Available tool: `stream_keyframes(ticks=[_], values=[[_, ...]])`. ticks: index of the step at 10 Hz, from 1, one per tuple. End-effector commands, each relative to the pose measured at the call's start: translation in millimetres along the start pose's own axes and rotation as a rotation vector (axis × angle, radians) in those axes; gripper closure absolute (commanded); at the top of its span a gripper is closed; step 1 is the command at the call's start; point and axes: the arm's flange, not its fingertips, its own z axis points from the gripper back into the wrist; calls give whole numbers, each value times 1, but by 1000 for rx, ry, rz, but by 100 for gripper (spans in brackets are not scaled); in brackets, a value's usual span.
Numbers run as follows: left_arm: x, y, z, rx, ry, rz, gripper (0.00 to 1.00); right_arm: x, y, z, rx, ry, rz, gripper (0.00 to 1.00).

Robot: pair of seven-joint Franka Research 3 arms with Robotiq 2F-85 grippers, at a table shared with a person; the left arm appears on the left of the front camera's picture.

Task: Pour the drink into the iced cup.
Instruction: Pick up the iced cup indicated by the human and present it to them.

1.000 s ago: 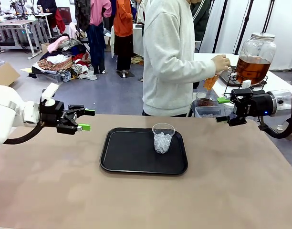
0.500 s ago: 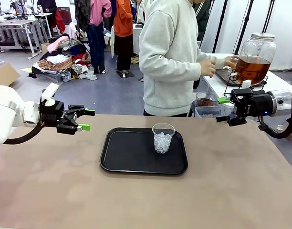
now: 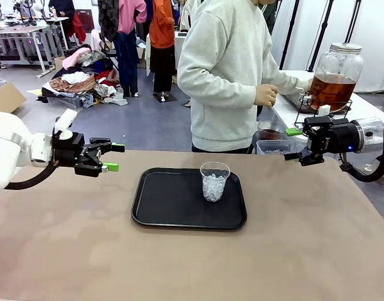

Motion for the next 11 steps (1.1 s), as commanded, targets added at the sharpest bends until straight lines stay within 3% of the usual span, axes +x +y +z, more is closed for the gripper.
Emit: stream_keyframes(ticks=[1, 11], values=[[1, 0, -1, -2, 0, -6, 0, -1, 1, 0, -1, -4, 2, 0], [1, 0, -1, -2, 0, -6, 0, -1, 1, 0, -1, -4, 2, 0]])
